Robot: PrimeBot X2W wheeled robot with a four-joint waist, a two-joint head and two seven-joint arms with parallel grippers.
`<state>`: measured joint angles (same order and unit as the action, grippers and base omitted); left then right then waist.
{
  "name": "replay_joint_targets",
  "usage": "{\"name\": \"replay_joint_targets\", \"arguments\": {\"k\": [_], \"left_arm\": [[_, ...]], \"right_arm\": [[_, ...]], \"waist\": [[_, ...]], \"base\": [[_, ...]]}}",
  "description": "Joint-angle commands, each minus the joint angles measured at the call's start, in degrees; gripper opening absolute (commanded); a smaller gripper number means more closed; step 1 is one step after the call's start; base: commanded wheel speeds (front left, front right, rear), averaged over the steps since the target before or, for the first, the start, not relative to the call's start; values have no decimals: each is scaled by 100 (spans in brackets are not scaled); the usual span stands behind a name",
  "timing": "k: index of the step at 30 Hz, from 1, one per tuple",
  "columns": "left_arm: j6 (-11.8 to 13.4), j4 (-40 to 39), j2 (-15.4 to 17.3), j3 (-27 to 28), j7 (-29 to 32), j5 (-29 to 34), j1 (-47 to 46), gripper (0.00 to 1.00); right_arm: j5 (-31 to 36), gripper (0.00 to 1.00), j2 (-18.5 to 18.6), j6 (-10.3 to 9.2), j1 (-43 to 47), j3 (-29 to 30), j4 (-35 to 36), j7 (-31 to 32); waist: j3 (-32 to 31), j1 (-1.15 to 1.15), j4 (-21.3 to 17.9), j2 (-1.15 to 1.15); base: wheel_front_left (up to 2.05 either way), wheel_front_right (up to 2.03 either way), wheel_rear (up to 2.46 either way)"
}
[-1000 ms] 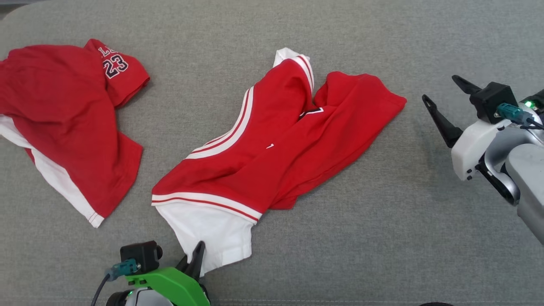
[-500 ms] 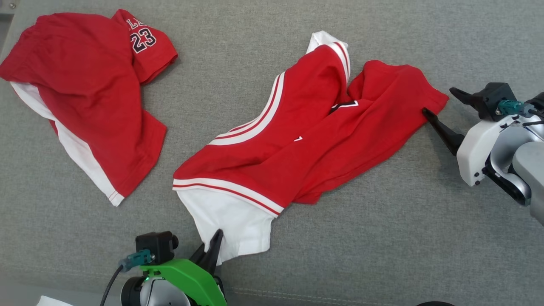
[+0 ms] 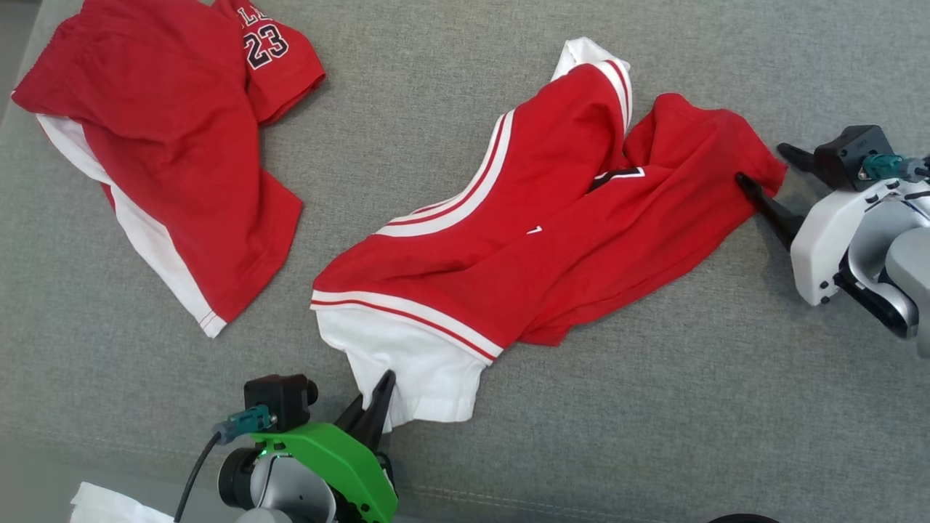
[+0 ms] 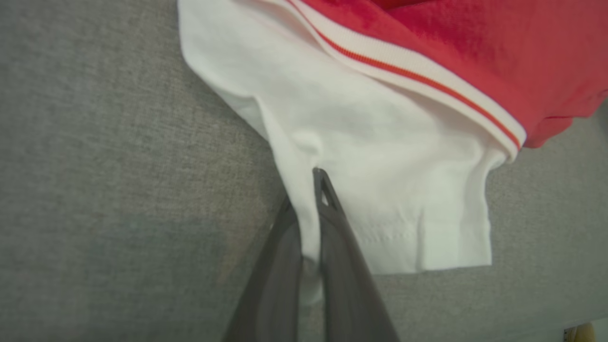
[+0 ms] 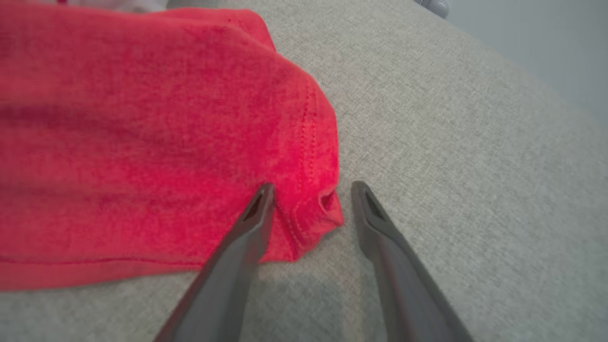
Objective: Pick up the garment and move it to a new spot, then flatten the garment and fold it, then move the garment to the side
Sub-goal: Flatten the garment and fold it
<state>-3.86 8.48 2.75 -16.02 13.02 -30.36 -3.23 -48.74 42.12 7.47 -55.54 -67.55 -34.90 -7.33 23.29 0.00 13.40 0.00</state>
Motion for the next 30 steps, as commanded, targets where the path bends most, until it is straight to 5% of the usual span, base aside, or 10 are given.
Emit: {"name": "replay_joint_targets", "arguments": {"k": [1,10,20,30], "left_arm": [[71,126,43,39,24,-35,-38,0],[23,-622,196,459,107,-587,319,0],[-170,-3616,559,921,940,-2144,724,0],[298,-5703,914,1650,1527,-2976,217,0]], "right_arm": [[-77,0,-86,4,86,-123,-25,26],[-1086,0,202,0,151,66,547,-387],[-3098,0,1895,-1,615,1115,2878,-221],[-4543,0,3156,0,979,1763,4482,-378]], "waist": [[-25,0,-42,0],[-452,0,-496,0],[-574,0,-1240,0],[-537,0,-1740,0]], "base": [[0,0,0],[0,0,0],[0,0,0],[0,0,0]]}}
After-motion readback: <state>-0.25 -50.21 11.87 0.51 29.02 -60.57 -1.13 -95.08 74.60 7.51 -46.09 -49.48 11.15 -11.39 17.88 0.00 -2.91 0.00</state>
